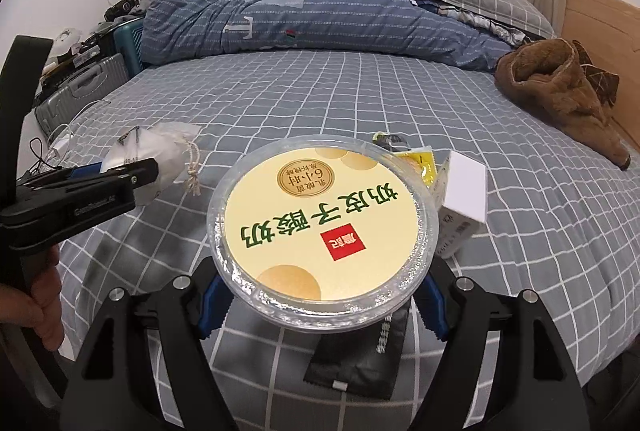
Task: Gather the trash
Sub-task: 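Lift the mesh bag and yogurt cup and carry both over the bin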
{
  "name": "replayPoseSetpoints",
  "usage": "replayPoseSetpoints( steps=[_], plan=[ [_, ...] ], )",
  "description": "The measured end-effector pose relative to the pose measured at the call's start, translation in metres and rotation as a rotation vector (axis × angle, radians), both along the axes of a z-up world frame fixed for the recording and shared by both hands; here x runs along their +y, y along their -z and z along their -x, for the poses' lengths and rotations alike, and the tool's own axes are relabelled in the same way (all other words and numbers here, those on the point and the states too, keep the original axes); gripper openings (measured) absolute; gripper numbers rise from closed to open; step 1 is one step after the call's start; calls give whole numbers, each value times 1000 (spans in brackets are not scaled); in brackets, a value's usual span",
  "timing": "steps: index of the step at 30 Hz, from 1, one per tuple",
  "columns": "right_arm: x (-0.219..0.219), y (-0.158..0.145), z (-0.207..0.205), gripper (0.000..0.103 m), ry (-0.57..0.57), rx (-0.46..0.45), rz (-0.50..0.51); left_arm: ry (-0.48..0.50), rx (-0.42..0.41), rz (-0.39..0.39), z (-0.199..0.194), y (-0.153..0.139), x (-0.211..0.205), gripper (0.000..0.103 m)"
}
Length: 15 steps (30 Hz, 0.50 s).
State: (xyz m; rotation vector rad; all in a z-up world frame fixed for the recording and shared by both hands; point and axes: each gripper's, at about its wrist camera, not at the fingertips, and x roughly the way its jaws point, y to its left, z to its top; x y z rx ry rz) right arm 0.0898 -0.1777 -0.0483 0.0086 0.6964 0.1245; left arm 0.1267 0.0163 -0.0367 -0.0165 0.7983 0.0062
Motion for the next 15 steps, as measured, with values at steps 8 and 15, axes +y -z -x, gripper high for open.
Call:
replayPoseSetpoints(
  steps=[8,15],
  plan=[
    [4,-4,25,72,-4,-9,9,3,8,5,31,1,-1,57],
    [8,-6,47,72,-11,-12,9,3,9,12,62,-1,0,57]
  ],
)
